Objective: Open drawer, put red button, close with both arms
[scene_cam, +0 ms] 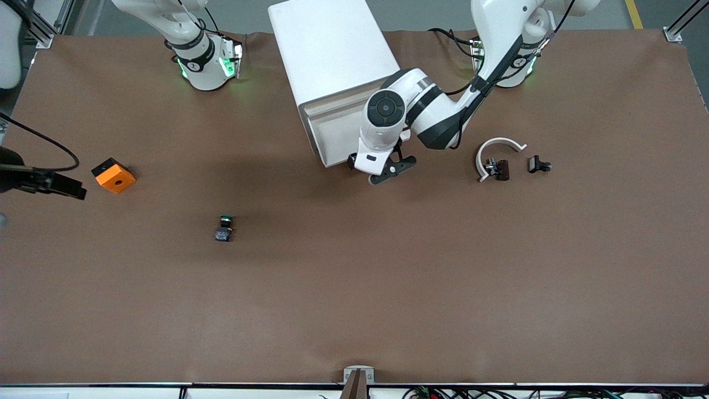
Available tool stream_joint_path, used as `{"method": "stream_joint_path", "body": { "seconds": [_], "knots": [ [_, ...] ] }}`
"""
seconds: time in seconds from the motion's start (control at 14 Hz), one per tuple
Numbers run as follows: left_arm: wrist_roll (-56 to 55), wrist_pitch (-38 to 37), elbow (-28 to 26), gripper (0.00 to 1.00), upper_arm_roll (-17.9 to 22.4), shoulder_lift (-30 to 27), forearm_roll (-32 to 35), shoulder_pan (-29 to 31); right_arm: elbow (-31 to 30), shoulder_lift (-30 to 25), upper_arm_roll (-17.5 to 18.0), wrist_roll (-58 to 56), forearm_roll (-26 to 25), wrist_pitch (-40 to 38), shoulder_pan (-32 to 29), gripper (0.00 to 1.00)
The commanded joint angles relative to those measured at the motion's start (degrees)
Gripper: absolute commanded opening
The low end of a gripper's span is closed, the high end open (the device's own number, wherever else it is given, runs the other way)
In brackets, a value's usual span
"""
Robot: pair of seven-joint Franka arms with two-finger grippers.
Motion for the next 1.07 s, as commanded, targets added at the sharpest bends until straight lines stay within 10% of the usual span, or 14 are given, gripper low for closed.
{"method": "stream_joint_path", "body": {
  "seconds": [0.0, 1.0],
  "knots": [
    [-2.8, -0.2, -1.6, 1.00, -1.6, -1.5, 0.9, 0.0, -0.5, -3.3, 1.4, 0.7, 0.2, -5.3, -1.6, 1.00],
    [-10.6, -2.6, -1.2, 1.00, -7.9, -0.2, 0.1, -1.5, -8.1, -11.0, 1.6, -4.7, 2.2, -3.4, -4.8, 1.00]
  ]
}}
